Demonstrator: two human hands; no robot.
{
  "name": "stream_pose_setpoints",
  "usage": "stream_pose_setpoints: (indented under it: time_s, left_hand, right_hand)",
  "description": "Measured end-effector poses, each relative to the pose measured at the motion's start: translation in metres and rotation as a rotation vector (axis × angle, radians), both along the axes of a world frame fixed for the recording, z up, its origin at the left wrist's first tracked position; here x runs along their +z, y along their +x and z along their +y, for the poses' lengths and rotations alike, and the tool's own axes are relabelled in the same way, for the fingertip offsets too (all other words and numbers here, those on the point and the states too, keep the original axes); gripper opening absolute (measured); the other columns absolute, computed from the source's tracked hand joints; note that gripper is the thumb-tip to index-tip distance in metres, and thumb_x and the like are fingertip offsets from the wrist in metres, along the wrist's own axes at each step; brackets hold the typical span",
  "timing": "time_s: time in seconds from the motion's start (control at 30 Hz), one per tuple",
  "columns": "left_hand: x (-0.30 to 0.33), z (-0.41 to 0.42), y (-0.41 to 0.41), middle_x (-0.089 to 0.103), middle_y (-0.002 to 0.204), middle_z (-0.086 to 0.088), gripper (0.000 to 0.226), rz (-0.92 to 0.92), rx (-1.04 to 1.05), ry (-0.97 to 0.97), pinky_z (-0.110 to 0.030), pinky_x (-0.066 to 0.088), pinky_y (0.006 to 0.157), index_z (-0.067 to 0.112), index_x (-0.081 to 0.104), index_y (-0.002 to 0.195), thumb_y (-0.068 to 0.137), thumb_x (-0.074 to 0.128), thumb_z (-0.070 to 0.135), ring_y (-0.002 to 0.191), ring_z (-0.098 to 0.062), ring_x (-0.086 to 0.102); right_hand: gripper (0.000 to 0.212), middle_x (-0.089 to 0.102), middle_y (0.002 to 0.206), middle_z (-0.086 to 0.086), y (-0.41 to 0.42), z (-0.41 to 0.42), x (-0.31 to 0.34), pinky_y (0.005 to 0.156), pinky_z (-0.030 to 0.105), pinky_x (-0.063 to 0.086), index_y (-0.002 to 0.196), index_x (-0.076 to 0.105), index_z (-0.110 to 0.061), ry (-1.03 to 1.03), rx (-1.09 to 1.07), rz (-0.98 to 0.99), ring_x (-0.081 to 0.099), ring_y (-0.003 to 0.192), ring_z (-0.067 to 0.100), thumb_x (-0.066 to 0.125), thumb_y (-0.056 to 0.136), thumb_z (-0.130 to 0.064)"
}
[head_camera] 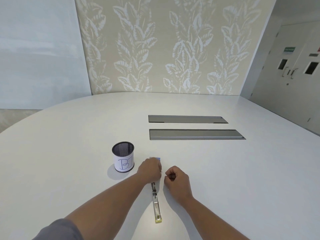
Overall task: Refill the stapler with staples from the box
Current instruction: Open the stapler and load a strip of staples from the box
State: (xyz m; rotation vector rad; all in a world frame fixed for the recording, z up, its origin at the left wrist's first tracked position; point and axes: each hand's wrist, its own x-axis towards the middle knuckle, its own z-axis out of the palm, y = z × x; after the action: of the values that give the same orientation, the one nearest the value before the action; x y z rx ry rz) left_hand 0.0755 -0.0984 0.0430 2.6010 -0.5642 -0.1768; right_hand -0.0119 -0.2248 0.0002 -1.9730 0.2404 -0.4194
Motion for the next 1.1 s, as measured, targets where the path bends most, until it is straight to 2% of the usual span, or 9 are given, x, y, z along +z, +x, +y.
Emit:
stream_pose_setpoints:
  time_s: [0.13, 0.3, 0.4, 0.5, 0.63, 0.8, 0.9, 0.97, 1.1]
  left_hand:
    - [0.001, 0.0, 0.0, 0.065, 0.121, 0.004, 0.021, -0.017, -0.047, 0.027, -0.03, 0.052, 0.088, 0.024, 0.074, 0.107, 0.089, 0.062, 0.021, 0.109, -0.019, 0.063]
    - [0.004, -0.001, -0.002, 0.071, 0.105, 0.002, 0.016, 0.023, -0.056, 0.022, -0.035, 0.057, 0.087, 0.02, 0.076, 0.089, 0.084, 0.062, 0.012, 0.099, -0.019, 0.067]
    - [0.004, -0.001, -0.002, 0.07, 0.104, 0.002, 0.017, 0.04, -0.061, 0.011, -0.036, 0.058, 0.087, 0.019, 0.076, 0.088, 0.083, 0.062, 0.01, 0.099, -0.019, 0.066]
    - [0.003, -0.001, -0.001, 0.069, 0.104, 0.005, 0.016, 0.045, -0.07, -0.02, -0.035, 0.055, 0.089, 0.02, 0.073, 0.09, 0.082, 0.062, 0.012, 0.103, -0.018, 0.063]
    - [0.004, 0.005, -0.001, 0.069, 0.103, 0.005, 0.022, 0.027, -0.027, -0.156, -0.032, 0.054, 0.086, 0.019, 0.072, 0.091, 0.076, 0.059, 0.011, 0.108, -0.012, 0.062]
    - [0.013, 0.02, -0.004, 0.066, 0.075, 0.01, 0.014, 0.054, 0.059, -0.359, -0.016, 0.046, 0.061, 0.019, 0.07, 0.076, 0.073, 0.065, 0.007, 0.075, -0.01, 0.061]
    - [0.014, 0.032, -0.008, 0.068, 0.075, 0.005, 0.013, 0.068, 0.099, -0.398, -0.02, 0.048, 0.06, 0.02, 0.069, 0.073, 0.073, 0.066, 0.007, 0.068, -0.01, 0.059]
    - [0.012, 0.04, -0.011, 0.066, 0.072, 0.007, 0.013, 0.064, 0.128, -0.395, -0.018, 0.045, 0.057, 0.02, 0.068, 0.073, 0.075, 0.065, 0.008, 0.064, -0.006, 0.057]
    - [0.006, 0.049, -0.016, 0.066, 0.073, 0.007, 0.012, 0.114, 0.166, -0.433, -0.019, 0.046, 0.058, 0.019, 0.069, 0.079, 0.08, 0.066, 0.007, 0.064, -0.008, 0.058]
  right_hand:
    - [0.019, 0.066, 0.072, -0.001, -0.004, 0.0, -0.001, 0.062, 0.015, 0.046, 0.078, 0.062, -0.025, 0.006, 0.005, 0.006, 0.054, 0.061, 0.004, 0.061, 0.077, -0.006]
    - [0.018, 0.066, 0.072, -0.003, -0.007, 0.001, -0.002, 0.062, 0.015, 0.045, 0.078, 0.062, -0.025, 0.013, 0.015, 0.009, 0.053, 0.06, 0.002, 0.062, 0.078, -0.007]
    - [0.017, 0.065, 0.067, -0.007, -0.008, 0.002, -0.002, 0.06, 0.015, 0.045, 0.077, 0.062, -0.025, 0.015, 0.016, 0.01, 0.052, 0.059, 0.002, 0.062, 0.078, -0.008]
    - [0.017, 0.067, 0.073, 0.0, -0.008, 0.001, -0.002, 0.06, 0.016, 0.045, 0.077, 0.062, -0.026, 0.01, 0.013, 0.014, 0.051, 0.059, 0.003, 0.063, 0.078, -0.009]
    - [0.017, 0.066, 0.074, 0.0, -0.006, 0.001, -0.002, 0.058, 0.016, 0.045, 0.078, 0.06, -0.029, -0.013, 0.016, 0.013, 0.051, 0.058, 0.003, 0.062, 0.078, -0.011]
    - [0.01, 0.057, 0.064, -0.009, -0.007, 0.006, -0.007, 0.061, 0.027, 0.046, 0.077, 0.059, -0.025, -0.109, 0.069, 0.004, 0.048, 0.057, 0.005, 0.058, 0.076, -0.015]
    - [0.008, 0.053, 0.065, -0.006, -0.009, 0.011, -0.007, 0.061, 0.031, 0.045, 0.079, 0.057, -0.027, -0.178, 0.128, -0.019, 0.044, 0.059, 0.006, 0.053, 0.078, -0.02]
    - [0.007, 0.056, 0.067, -0.003, -0.011, 0.014, -0.007, 0.062, 0.034, 0.048, 0.083, 0.059, -0.031, -0.186, 0.154, -0.033, 0.046, 0.059, 0.006, 0.053, 0.081, -0.027]
    - [0.018, 0.063, 0.076, -0.013, -0.016, 0.02, -0.008, 0.066, 0.027, 0.052, 0.094, 0.06, -0.045, -0.227, 0.175, -0.009, 0.057, 0.067, 0.008, 0.065, 0.078, -0.05]
